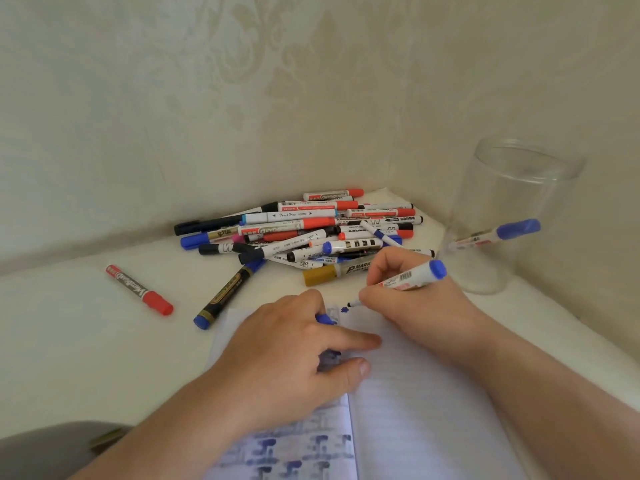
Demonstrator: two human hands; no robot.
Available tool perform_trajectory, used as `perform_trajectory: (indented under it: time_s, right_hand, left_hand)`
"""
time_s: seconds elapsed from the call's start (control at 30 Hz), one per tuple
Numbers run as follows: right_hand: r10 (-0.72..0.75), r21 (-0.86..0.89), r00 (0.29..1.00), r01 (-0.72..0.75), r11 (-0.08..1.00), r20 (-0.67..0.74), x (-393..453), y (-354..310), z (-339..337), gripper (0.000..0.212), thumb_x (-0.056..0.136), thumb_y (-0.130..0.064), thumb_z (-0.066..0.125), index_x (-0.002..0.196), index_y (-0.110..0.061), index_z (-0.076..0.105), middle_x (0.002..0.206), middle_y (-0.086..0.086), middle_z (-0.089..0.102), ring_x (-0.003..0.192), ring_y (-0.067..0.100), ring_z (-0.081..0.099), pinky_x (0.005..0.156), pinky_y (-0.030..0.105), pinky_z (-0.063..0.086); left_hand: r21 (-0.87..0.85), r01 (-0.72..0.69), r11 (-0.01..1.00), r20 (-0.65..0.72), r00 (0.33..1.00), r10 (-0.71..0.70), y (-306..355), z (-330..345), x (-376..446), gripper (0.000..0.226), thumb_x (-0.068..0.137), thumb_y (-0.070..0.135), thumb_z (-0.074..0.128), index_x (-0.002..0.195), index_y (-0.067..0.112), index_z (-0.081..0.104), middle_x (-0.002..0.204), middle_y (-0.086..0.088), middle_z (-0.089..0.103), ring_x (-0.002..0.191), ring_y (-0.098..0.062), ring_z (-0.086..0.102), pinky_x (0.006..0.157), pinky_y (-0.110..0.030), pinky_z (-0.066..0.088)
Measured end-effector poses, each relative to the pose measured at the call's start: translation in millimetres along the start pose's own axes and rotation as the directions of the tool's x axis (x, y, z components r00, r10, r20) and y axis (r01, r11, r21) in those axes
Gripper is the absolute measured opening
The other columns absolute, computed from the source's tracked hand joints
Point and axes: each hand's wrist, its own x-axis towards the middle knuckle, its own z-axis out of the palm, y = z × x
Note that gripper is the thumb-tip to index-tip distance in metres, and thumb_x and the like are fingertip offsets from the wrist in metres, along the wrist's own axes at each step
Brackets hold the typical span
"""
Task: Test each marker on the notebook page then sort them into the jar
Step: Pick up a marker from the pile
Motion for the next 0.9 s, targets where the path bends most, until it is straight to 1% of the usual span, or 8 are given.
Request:
perform_trajectory:
  time_s: [0.07, 0.13, 0.23, 0.3, 0.47, 0.6, 0.77, 0.9]
  right_hand:
    - [0.027, -0.034, 0.999, -0.028, 0.999, -0.045, 1.1, -1.7, -0.7, 0.016, 0.083, -0.011, 0.077, 0.074, -0.017, 0.064, 0.056, -0.008, 0.059, 0.049, 0.004, 0.05, 0.046, 0.017, 0.039]
    - [0.091, 0.04, 0.992, -0.088, 0.995, -0.082, 3.0, -2.2, -1.1, 0.016, 0.083, -0.009, 0.077, 0.074, -0.014, 0.064, 0.057, 0.001, 0.063, 0.048, 0.012, 0.055, 0.045, 0.02, 0.043]
    - [0.195, 0.161, 0.973, -0.174, 0.971, -0.12, 7.1, -1.1, 0.2, 0.022, 0.085, -0.007, 0.076, 0.071, -0.012, 0.06, 0.057, 0.01, 0.062, 0.046, 0.019, 0.054, 0.044, 0.024, 0.044]
    - [0.224, 0.175, 0.966, -0.2, 0.964, -0.13, 9.5, -0.5, 0.5, 0.023, 0.085, -0.006, 0.076, 0.07, -0.012, 0.059, 0.058, 0.012, 0.062, 0.045, 0.02, 0.054, 0.044, 0.025, 0.044]
    - [0.229, 0.134, 0.966, -0.212, 0.968, -0.123, 8.5, -2.3, 2.1, 0.026, 0.084, -0.005, 0.075, 0.066, -0.014, 0.058, 0.058, 0.013, 0.064, 0.045, 0.019, 0.056, 0.045, 0.024, 0.045]
    - [0.21, 0.092, 0.971, -0.201, 0.975, -0.11, 7.1, -3.7, 2.5, 0.02, 0.083, -0.005, 0.075, 0.07, -0.01, 0.061, 0.06, 0.014, 0.066, 0.045, 0.018, 0.058, 0.046, 0.024, 0.047]
    - [0.202, 0.038, 0.975, -0.2, 0.979, -0.097, 6.6, -4.1, 2.1, 0.018, 0.084, -0.007, 0.077, 0.072, -0.009, 0.063, 0.062, 0.015, 0.068, 0.048, 0.018, 0.06, 0.049, 0.026, 0.049]
    - [0.191, -0.041, 0.976, -0.196, 0.98, -0.104, 7.3, -2.4, 3.3, 0.016, 0.081, -0.01, 0.076, 0.072, -0.01, 0.063, 0.062, 0.017, 0.069, 0.048, 0.021, 0.06, 0.052, 0.032, 0.053]
  left_hand:
    - [-0.017, 0.01, 1.0, -0.003, 1.0, -0.01, -0.7, 1.5, 0.0, 0.041, 0.09, 0.081, 0.03, 0.131, 0.084, 0.026, 0.092, 0.016, 0.034, 0.091, -0.003, 0.037, 0.066, -0.019, 0.025]
    - [-0.036, 0.028, 0.999, -0.013, 1.0, -0.028, -1.6, 4.2, 1.0, 0.044, 0.087, 0.083, 0.03, 0.131, 0.083, 0.028, 0.094, 0.018, 0.035, 0.093, -0.003, 0.039, 0.068, -0.02, 0.028]
    - [-0.109, 0.108, 0.988, -0.079, 0.99, -0.117, -5.2, 7.5, 0.5, 0.055, 0.077, 0.087, 0.04, 0.131, 0.074, 0.042, 0.101, 0.022, 0.037, 0.095, 0.0, 0.044, 0.071, -0.015, 0.035]
    - [-0.137, 0.148, 0.98, -0.097, 0.982, -0.162, -5.3, 8.3, -1.0, 0.06, 0.074, 0.089, 0.045, 0.129, 0.067, 0.051, 0.104, 0.022, 0.037, 0.096, 0.001, 0.047, 0.071, -0.013, 0.038]
    - [-0.08, 0.164, 0.983, -0.088, 0.981, -0.171, -0.6, 6.0, -0.6, 0.061, 0.076, 0.089, 0.042, 0.132, 0.067, 0.049, 0.101, 0.021, 0.039, 0.096, -0.001, 0.046, 0.069, -0.013, 0.032]
    - [-0.066, 0.173, 0.983, -0.069, 0.982, -0.177, 0.2, 4.1, 0.5, 0.059, 0.077, 0.088, 0.043, 0.132, 0.067, 0.048, 0.1, 0.022, 0.042, 0.097, -0.001, 0.044, 0.067, -0.012, 0.028]
    - [-0.064, 0.173, 0.983, -0.062, 0.982, -0.177, 1.0, 3.2, 1.8, 0.059, 0.076, 0.089, 0.042, 0.131, 0.067, 0.049, 0.102, 0.022, 0.043, 0.098, 0.0, 0.045, 0.069, -0.011, 0.028]
    - [-0.064, 0.172, 0.983, -0.057, 0.983, -0.176, 0.0, 3.7, 1.3, 0.06, 0.076, 0.089, 0.041, 0.131, 0.066, 0.05, 0.101, 0.023, 0.043, 0.098, 0.0, 0.045, 0.07, -0.012, 0.028]
